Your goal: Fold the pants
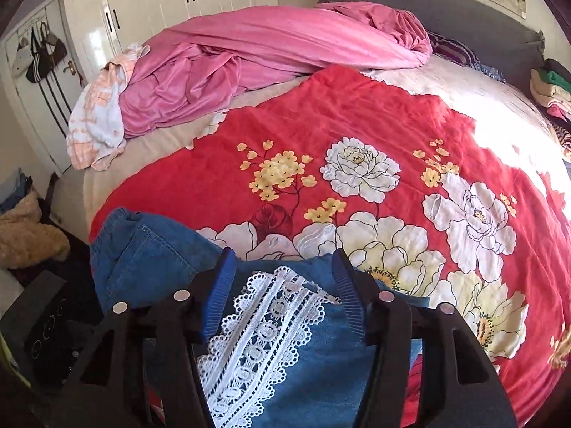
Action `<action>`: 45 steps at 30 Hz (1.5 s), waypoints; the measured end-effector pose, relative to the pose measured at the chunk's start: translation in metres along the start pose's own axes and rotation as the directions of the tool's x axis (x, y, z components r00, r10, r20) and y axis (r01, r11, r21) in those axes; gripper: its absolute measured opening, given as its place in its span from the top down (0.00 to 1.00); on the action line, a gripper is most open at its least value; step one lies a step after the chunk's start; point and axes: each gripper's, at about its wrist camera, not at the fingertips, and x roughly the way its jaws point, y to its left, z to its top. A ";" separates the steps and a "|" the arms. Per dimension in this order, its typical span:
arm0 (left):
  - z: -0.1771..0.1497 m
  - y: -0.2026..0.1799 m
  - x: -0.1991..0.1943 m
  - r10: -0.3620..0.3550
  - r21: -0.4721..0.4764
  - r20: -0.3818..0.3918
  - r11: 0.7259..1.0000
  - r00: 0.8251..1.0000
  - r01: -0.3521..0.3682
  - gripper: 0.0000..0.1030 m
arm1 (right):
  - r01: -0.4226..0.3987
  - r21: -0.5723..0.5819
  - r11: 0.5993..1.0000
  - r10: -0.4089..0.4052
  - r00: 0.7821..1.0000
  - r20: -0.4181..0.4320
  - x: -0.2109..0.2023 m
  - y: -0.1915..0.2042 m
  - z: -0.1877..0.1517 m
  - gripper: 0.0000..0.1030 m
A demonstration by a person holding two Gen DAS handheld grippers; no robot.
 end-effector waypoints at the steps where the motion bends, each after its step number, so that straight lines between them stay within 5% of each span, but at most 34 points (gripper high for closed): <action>1: -0.001 0.000 -0.004 -0.013 -0.001 0.008 1.000 1.000 0.013 0.42 | -0.006 -0.002 1.000 0.006 1.000 -0.009 0.001 0.000 0.000 0.46; 6: -0.005 0.002 -0.007 -0.031 -0.022 0.008 0.999 0.999 0.032 0.41 | 0.004 -0.124 0.992 -0.022 0.989 -0.147 0.029 0.011 -0.003 0.42; 17: -0.001 -0.004 0.010 -0.012 -0.028 -0.030 1.000 0.999 0.011 0.41 | -0.191 -0.271 0.943 0.080 0.924 -0.374 0.096 -0.004 -0.004 0.43; 25: 0.009 -0.005 0.023 -0.013 -0.082 -0.022 0.997 1.000 0.011 0.42 | -0.173 -0.282 0.944 0.106 0.966 -0.238 0.063 -0.007 -0.018 0.79; 26: 0.010 -0.004 0.024 -0.009 -0.090 -0.018 0.996 1.000 0.007 0.48 | -0.174 -0.274 0.946 0.118 0.971 -0.208 0.054 -0.008 -0.018 0.80; 30: 0.014 0.002 0.027 0.002 -0.113 -0.011 0.994 1.000 -0.003 0.72 | -0.196 -0.243 0.950 0.172 0.978 -0.116 0.030 -0.010 -0.017 0.82; 33: 0.015 0.003 0.020 0.002 -0.120 0.010 0.993 1.000 0.000 0.80 | -0.226 -0.213 0.951 0.217 0.974 -0.063 0.025 -0.011 -0.009 0.83; 37: 0.014 0.007 0.018 0.016 -0.131 0.009 0.991 1.000 -0.015 0.82 | -0.254 -0.176 0.951 0.249 0.967 -0.053 0.047 -0.011 0.007 0.84; 40: 0.011 0.011 0.025 0.011 -0.154 -0.019 0.988 1.000 -0.014 0.82 | -0.198 -0.219 0.955 0.174 0.977 -0.126 0.075 -0.005 0.010 0.83; 45: 0.011 0.010 0.026 0.004 -0.152 -0.027 0.988 1.000 -0.008 0.79 | -0.087 -0.240 0.967 0.056 0.989 -0.136 0.078 -0.014 0.006 0.59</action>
